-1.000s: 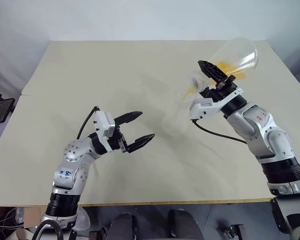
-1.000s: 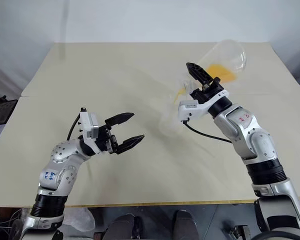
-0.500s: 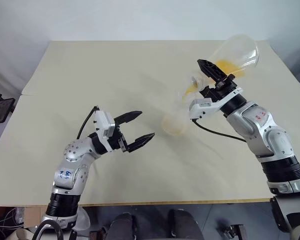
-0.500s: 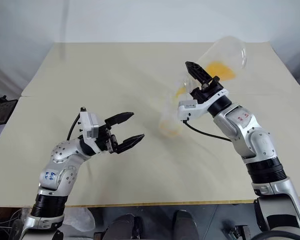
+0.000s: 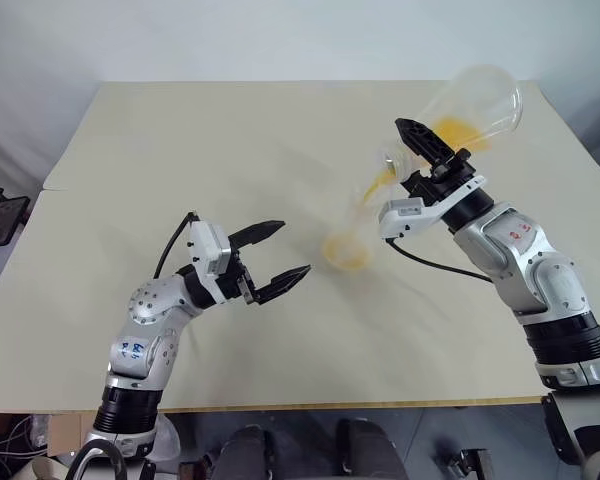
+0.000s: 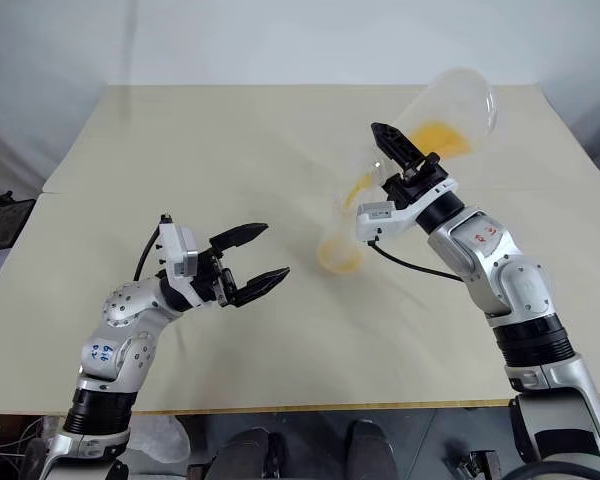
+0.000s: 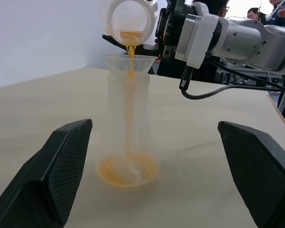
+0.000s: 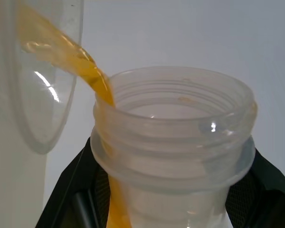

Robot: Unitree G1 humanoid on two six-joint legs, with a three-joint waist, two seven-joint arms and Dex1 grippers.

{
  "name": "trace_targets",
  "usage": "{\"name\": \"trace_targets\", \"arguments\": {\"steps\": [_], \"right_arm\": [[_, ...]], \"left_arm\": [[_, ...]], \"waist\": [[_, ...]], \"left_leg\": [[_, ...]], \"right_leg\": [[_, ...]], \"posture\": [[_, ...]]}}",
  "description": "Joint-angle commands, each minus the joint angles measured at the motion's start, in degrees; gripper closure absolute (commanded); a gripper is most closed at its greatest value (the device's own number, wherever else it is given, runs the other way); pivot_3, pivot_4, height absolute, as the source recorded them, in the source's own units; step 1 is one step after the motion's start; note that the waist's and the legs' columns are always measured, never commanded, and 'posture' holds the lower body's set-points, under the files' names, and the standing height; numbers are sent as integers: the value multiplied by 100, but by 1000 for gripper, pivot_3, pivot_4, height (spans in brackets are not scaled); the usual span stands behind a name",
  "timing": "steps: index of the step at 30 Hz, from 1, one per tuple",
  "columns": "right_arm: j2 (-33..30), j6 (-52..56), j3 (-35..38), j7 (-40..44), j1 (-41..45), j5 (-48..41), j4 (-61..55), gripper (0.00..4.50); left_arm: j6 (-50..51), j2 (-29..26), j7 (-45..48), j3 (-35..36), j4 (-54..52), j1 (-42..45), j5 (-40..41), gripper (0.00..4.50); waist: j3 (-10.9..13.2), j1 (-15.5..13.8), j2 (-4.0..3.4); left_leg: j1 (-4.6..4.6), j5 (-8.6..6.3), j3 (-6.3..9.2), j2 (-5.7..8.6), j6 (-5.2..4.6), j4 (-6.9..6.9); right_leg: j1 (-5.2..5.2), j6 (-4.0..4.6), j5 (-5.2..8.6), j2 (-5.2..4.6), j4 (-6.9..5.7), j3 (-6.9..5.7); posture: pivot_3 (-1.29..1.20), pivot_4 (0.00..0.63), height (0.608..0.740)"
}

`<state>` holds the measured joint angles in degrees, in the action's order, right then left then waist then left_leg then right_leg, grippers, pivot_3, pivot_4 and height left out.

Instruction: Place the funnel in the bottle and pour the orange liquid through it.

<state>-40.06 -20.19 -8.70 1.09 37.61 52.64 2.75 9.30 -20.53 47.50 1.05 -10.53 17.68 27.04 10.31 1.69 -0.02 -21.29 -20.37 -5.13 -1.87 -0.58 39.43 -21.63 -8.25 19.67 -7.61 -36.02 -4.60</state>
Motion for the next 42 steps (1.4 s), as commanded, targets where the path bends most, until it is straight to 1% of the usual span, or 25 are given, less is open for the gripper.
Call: {"name": "trace_targets", "arguments": {"steps": [1, 42], "right_arm": [[-149, -50, 65, -162, 163, 8, -78, 1948], [-188, -159, 66, -404, 159, 238, -108, 1948]], "left_arm": [[-125, 22, -22, -6, -168, 27, 10, 0], [-174, 95, -54, 42, -210, -34, 70, 0]], "waist": [[0, 0, 0], [0, 1, 0]], "left_leg": [[0, 0, 0, 0, 0, 0], [0, 0, 0, -1, 0, 0]], "right_leg": [[0, 0, 0, 0, 0, 0], [0, 0, 0, 0, 0, 0]], "posture": [[0, 150, 740], [0, 150, 740]]}}
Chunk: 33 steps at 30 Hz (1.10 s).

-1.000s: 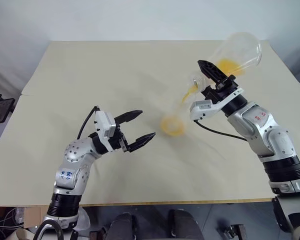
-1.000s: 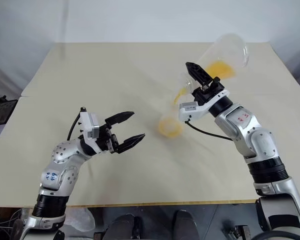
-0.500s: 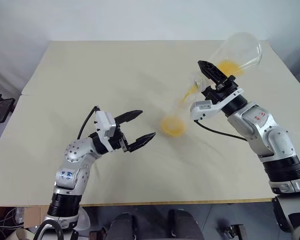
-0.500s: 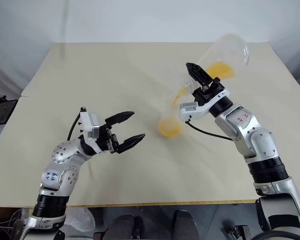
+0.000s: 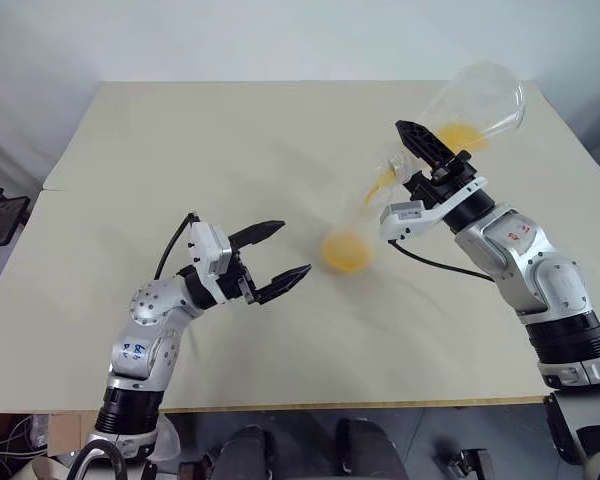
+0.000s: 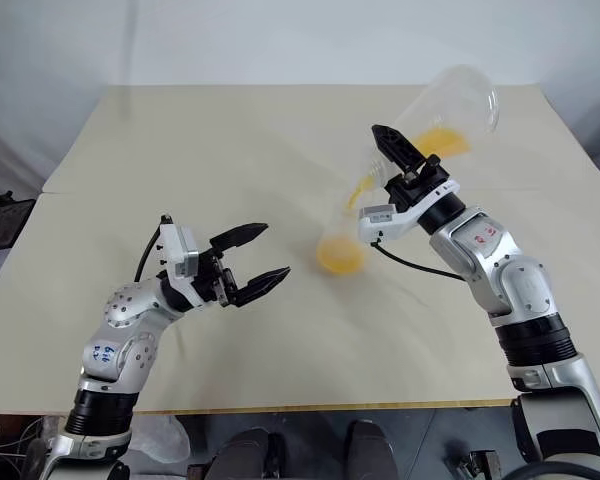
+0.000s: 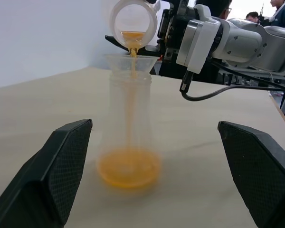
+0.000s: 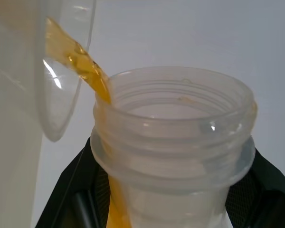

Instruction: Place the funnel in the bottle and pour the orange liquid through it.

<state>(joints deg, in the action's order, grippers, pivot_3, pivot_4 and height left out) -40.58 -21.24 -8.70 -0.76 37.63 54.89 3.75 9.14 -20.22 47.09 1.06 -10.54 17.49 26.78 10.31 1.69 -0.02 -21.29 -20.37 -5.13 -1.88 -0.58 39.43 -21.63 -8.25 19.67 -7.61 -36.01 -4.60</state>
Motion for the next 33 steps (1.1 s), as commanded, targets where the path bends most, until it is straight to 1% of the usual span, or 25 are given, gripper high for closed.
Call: {"name": "trace_targets", "arguments": {"steps": [1, 33], "right_arm": [[-140, -56, 65, -225, 163, 20, -207, 1948], [-324, -270, 28, -443, 221, 220, -110, 1948]], "left_arm": [[-166, 66, -10, 38, -203, -8, 91, 0], [-314, 264, -64, -47, -104, 31, -27, 0]], "waist": [[0, -1, 0], [0, 1, 0]], "left_leg": [[0, 0, 0, 0, 0, 0], [0, 0, -1, 0, 0, 0]], "right_leg": [[0, 0, 0, 0, 0, 0], [0, 0, 0, 0, 1, 0]], "posture": [[0, 150, 740], [0, 150, 740]]}}
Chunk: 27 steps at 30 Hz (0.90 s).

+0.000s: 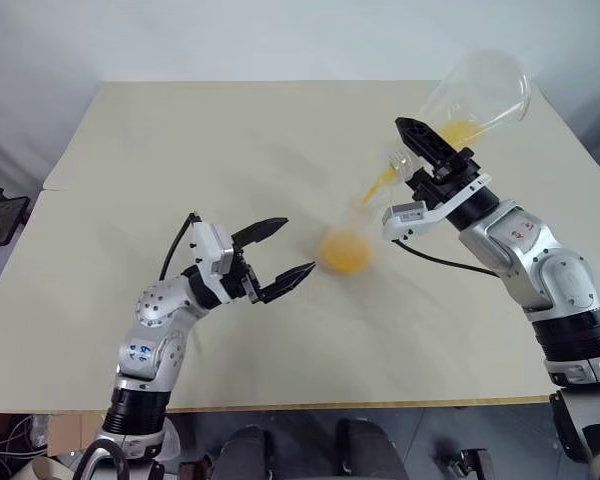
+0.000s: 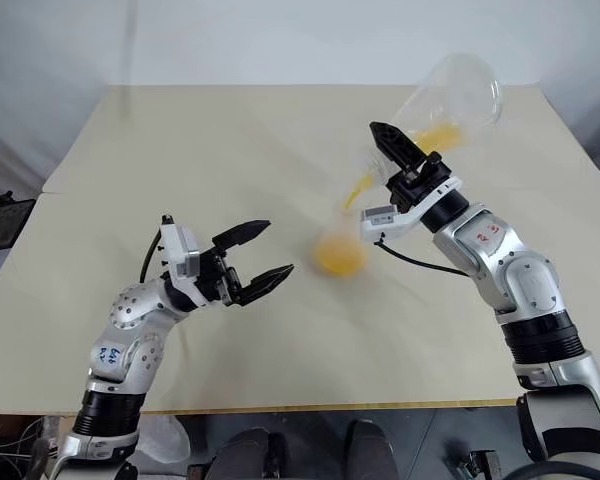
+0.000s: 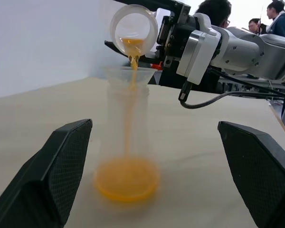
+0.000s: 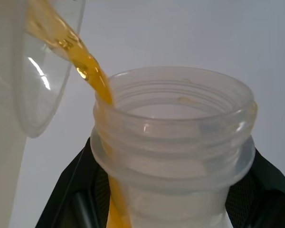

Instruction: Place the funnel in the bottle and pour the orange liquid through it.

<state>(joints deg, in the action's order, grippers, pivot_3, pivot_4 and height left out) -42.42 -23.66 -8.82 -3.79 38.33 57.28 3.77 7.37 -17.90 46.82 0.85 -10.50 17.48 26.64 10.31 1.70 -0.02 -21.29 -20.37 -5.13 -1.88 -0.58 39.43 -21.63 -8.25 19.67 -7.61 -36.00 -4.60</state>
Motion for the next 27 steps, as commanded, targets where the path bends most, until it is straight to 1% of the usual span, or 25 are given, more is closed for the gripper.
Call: {"name": "trace_targets", "arguments": {"steps": [1, 27], "right_arm": [[-152, -43, 41, -145, 153, -24, -99, 1948], [-237, -136, 55, -255, 168, 1, -51, 1948]], "left_arm": [[-142, 40, -46, -30, -108, 32, -16, 0], [-211, 39, -109, -124, -109, -14, -59, 0]], "waist": [[0, -1, 0], [0, -1, 0]], "left_leg": [[0, 0, 0, 0, 0, 0], [0, 0, 0, -2, 0, 0]], "right_leg": [[0, 0, 0, 0, 0, 0], [0, 0, 0, -1, 0, 0]], "posture": [[0, 150, 740], [0, 150, 740]]}}
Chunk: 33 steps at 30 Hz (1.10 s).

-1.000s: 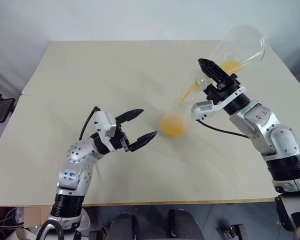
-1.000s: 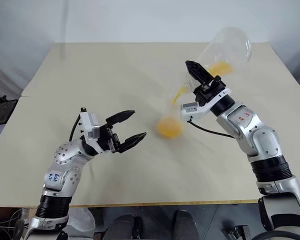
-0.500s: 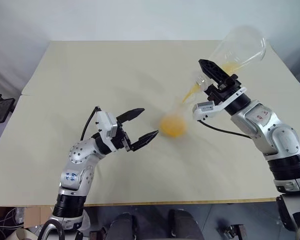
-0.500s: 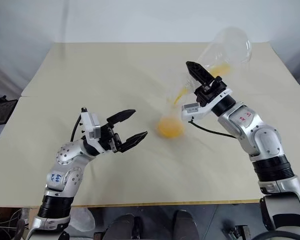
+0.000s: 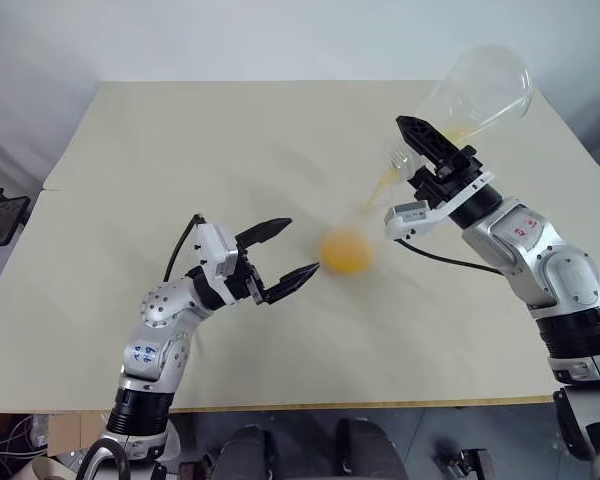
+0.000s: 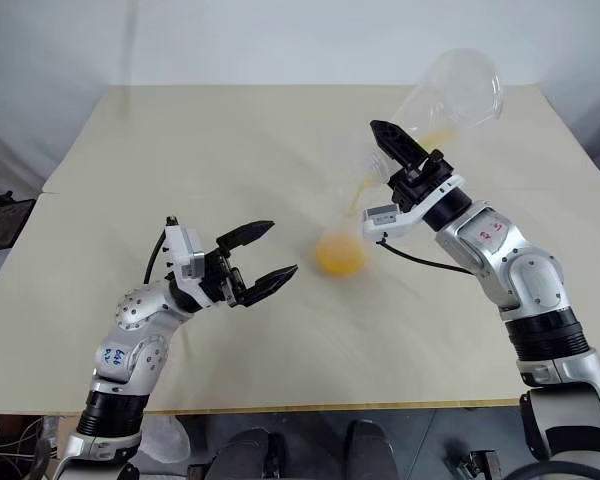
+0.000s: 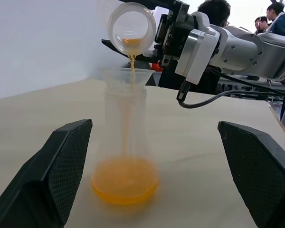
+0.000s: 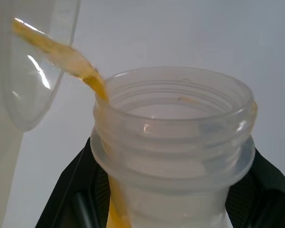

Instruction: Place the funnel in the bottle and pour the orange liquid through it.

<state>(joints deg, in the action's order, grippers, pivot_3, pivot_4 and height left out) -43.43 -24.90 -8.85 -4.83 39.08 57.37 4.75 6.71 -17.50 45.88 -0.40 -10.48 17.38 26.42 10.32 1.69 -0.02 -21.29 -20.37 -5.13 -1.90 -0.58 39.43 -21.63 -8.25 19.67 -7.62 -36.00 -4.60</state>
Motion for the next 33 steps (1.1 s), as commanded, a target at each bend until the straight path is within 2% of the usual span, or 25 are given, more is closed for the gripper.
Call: {"name": "trace_targets", "arguments": {"steps": [1, 29, 33], "right_arm": [[-145, -15, 62, -156, 89, -17, -149, 1948], [-152, 83, -24, -391, 52, 145, -94, 1948], [-88, 78, -37, -341, 12, -61, -93, 1948]], "left_arm": [[-150, 4, -19, -4, -109, -2, -43, 0], [-260, 98, -74, -27, -70, -33, -79, 0], [-259, 71, -65, -5, -77, -49, -70, 0]], "waist": [[0, 1, 0], [0, 1, 0], [0, 0, 0]], "left_leg": [[0, 0, 0, 0, 0, 0], [0, 0, 0, -1, 0, 0], [0, 0, 0, 0, 0, 0]], "right_leg": [[0, 0, 0, 0, 0, 0], [0, 0, 0, 1, 0, 0], [0, 0, 0, 0, 1, 0]], "posture": [[0, 150, 740], [0, 150, 740], [0, 150, 740]]}}
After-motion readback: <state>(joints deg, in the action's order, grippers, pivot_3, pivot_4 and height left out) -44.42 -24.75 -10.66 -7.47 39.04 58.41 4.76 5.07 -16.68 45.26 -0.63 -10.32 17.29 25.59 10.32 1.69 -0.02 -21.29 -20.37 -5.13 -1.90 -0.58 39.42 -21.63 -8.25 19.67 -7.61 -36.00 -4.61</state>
